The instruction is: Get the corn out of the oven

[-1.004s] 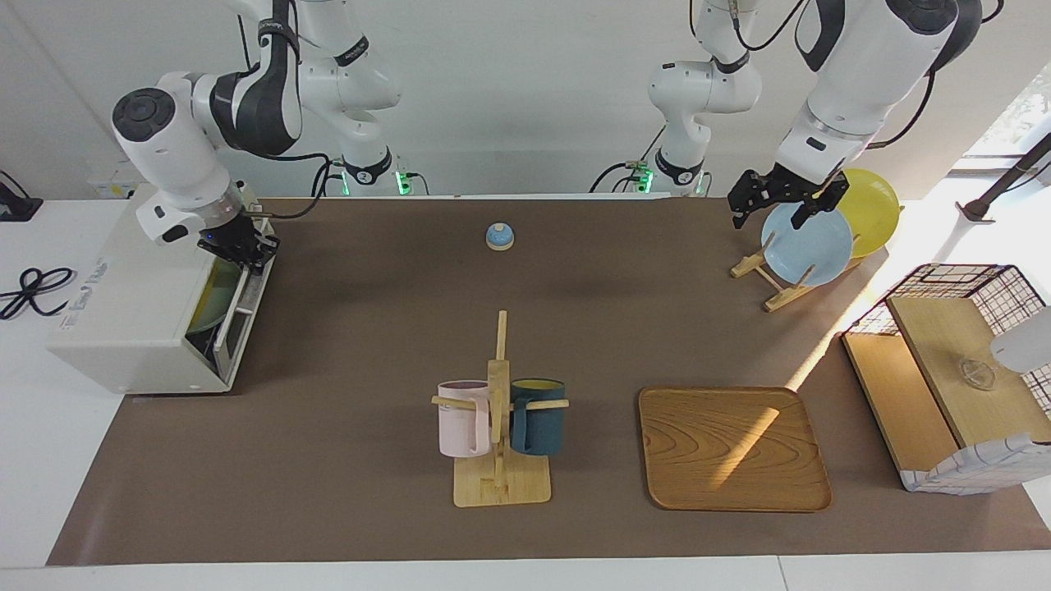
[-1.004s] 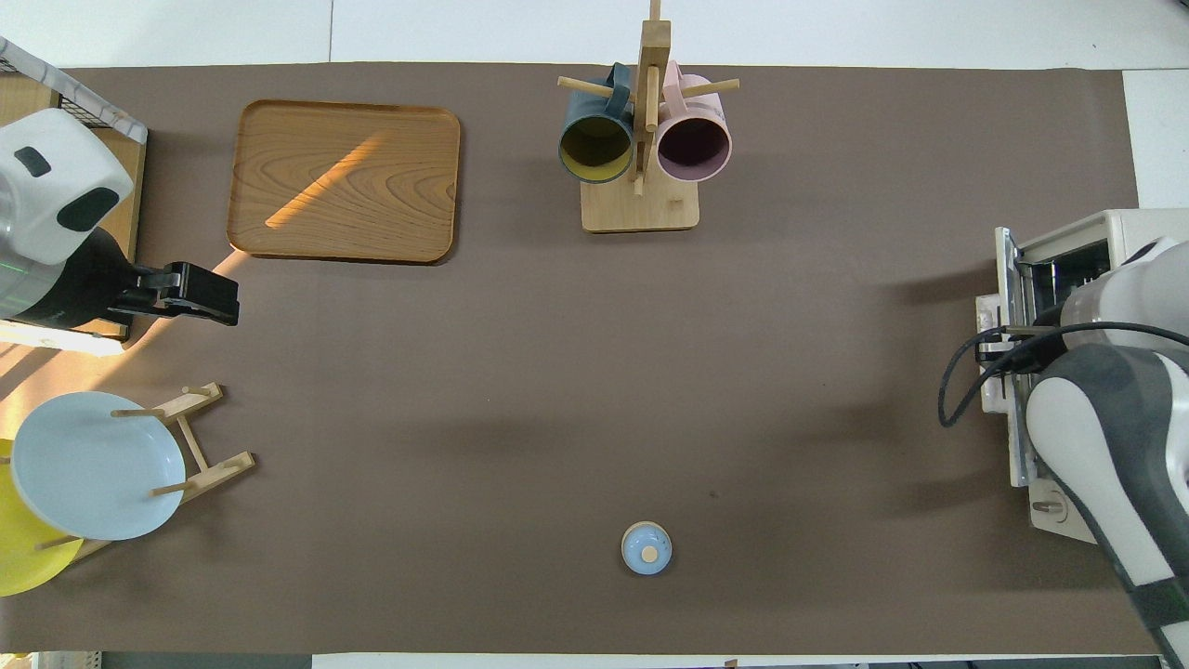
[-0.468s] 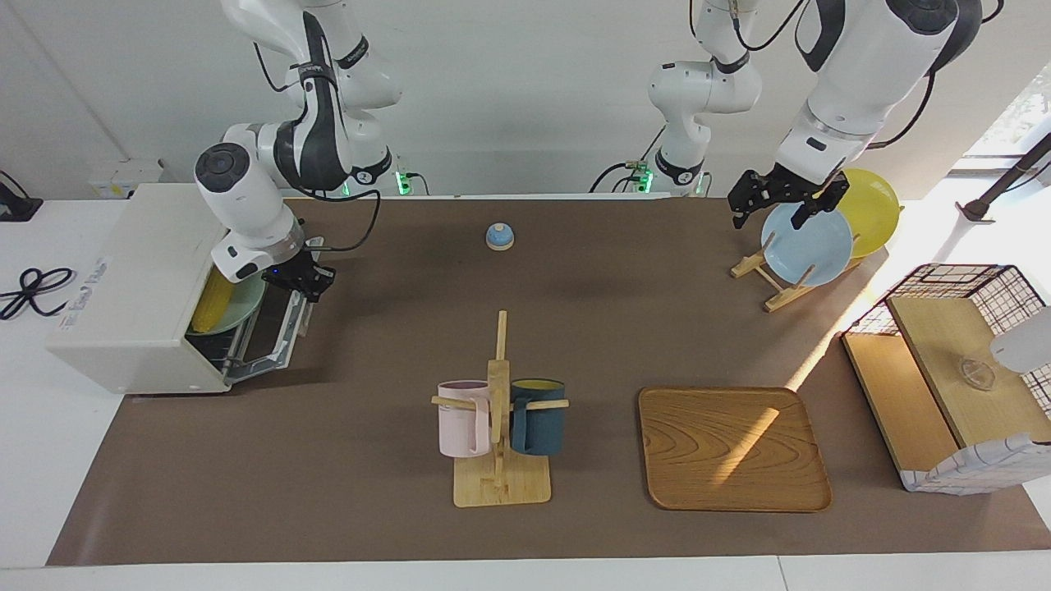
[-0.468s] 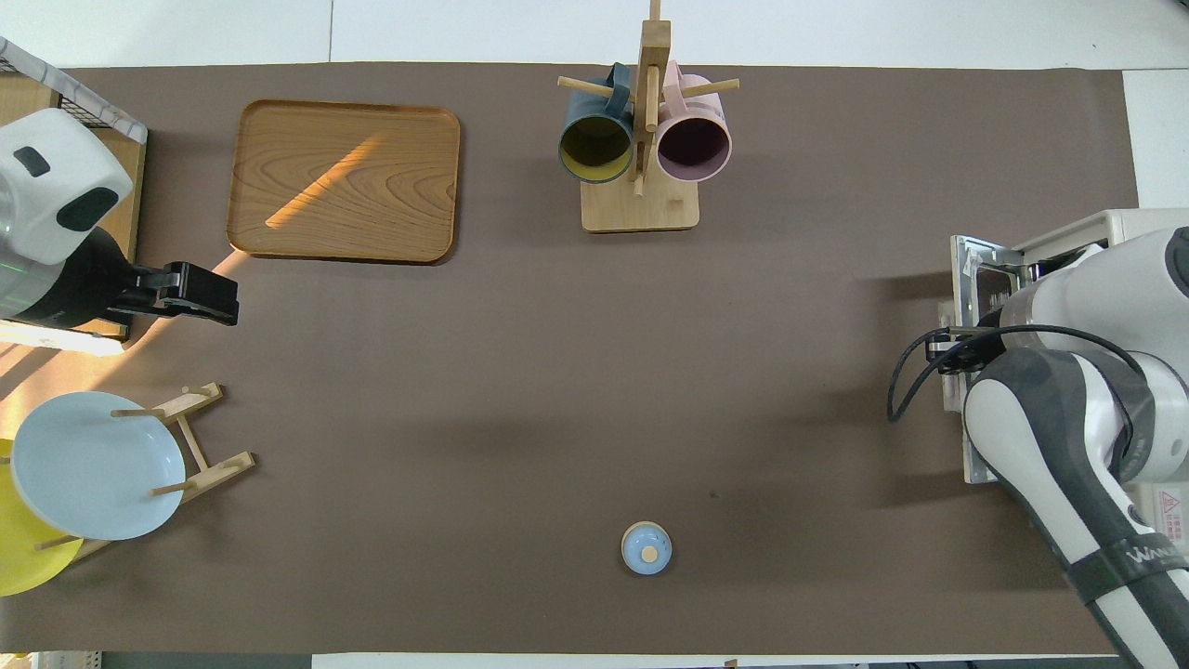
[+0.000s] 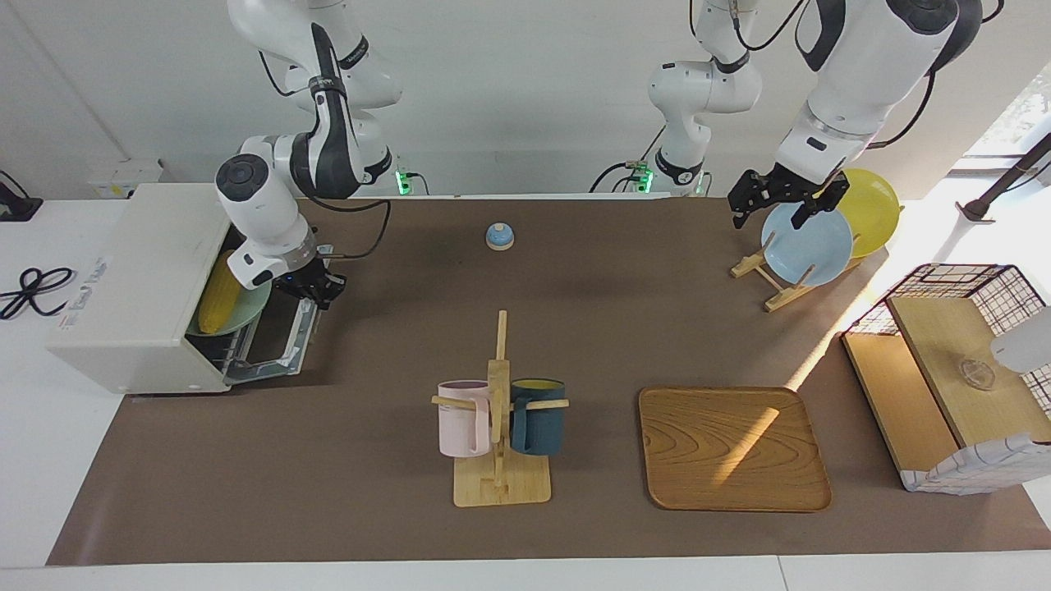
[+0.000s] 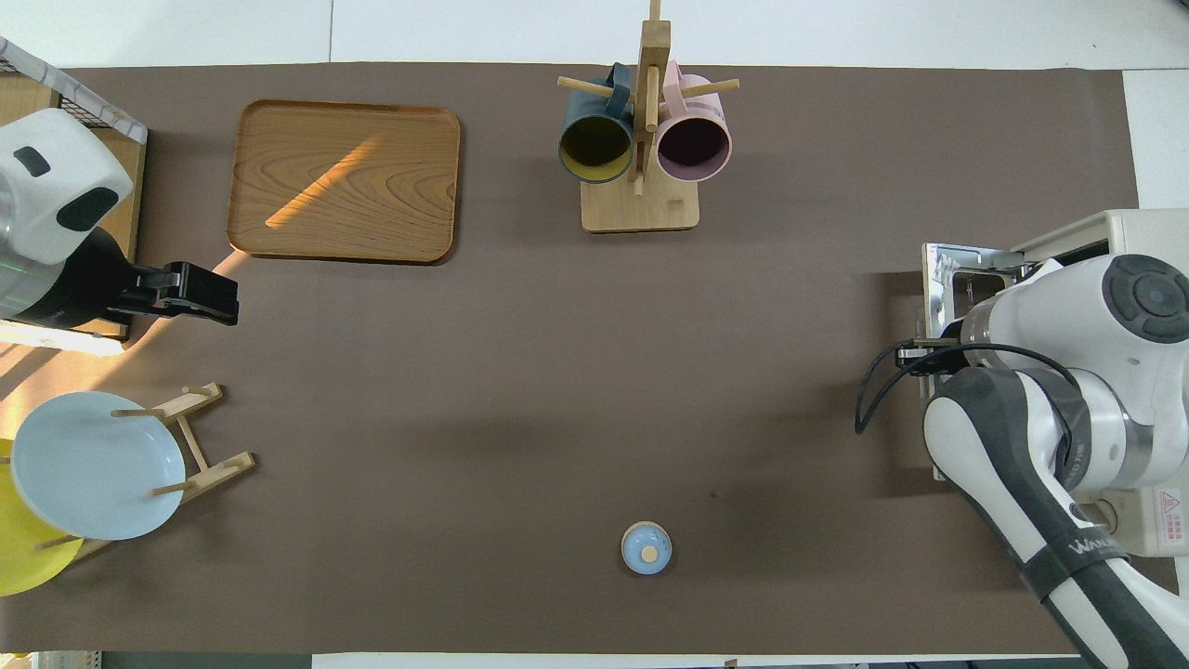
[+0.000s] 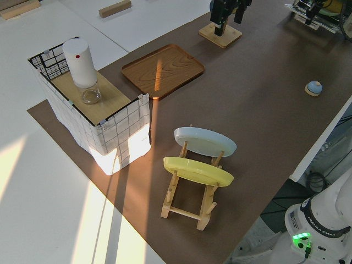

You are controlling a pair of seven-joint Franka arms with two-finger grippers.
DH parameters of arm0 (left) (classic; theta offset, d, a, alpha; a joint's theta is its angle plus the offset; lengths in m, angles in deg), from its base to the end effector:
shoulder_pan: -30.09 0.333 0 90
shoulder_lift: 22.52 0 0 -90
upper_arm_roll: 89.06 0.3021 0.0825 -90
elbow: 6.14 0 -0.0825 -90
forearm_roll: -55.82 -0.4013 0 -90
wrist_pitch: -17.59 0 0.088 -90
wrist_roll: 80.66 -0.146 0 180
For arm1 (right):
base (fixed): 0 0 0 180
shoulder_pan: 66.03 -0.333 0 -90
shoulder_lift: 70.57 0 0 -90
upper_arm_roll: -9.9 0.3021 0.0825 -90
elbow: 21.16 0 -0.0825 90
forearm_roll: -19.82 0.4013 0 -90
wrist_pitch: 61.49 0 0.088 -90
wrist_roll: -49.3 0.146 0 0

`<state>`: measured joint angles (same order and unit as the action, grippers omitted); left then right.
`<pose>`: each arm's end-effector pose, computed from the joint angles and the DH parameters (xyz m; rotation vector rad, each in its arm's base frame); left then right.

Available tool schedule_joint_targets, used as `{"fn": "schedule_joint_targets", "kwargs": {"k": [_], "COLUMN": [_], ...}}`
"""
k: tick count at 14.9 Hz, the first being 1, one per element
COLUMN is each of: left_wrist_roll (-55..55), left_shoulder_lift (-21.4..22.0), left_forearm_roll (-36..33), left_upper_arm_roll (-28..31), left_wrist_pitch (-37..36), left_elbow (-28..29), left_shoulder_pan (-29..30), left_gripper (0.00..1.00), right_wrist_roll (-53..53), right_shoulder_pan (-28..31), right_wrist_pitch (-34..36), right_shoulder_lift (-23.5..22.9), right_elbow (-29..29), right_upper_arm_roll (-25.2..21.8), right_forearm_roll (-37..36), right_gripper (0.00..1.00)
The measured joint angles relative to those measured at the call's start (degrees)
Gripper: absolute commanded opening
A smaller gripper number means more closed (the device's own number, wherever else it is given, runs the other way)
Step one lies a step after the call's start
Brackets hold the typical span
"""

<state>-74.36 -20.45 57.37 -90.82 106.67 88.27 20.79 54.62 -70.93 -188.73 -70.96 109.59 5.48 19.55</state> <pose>0.5443 -0.1107 0.5532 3.1205 -0.1291 -0.0940 0.5189 0.0040 0.2810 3.1296 -0.1276 -0.1061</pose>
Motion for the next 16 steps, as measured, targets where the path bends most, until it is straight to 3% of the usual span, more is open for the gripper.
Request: {"fn": "schedule_joint_targets", "kwargs": {"k": [7,12,16], "left_wrist_roll": [0.0,0.0,0.0], "left_shoulder_lift": [0.0,0.0,0.0], "left_forearm_roll": [0.0,0.0,0.0], "left_upper_arm_roll": [0.0,0.0,0.0], "left_wrist_pitch": [0.0,0.0,0.0], "left_elbow": [0.0,0.0,0.0], "left_shoulder_pan": [0.0,0.0,0.0], "left_gripper": [1.0,1.0,1.0], "right_wrist_roll": [0.24,1.28,6.18], "right_shoulder_pan": [-0.75,-1.26,-4.18], "right_wrist_pitch": [-3.92,-3.95,-3.32], "right_shoulder_lift": [-5.29,-5.57,-5.46], "right_elbow": [0.37,0.4,0.1], "right_upper_arm_roll": [-0.04,-0.78,-1.22], "right_forearm_roll": [-0.02,1.56,1.87], "right_gripper": [0.0,0.0,0.14]}}
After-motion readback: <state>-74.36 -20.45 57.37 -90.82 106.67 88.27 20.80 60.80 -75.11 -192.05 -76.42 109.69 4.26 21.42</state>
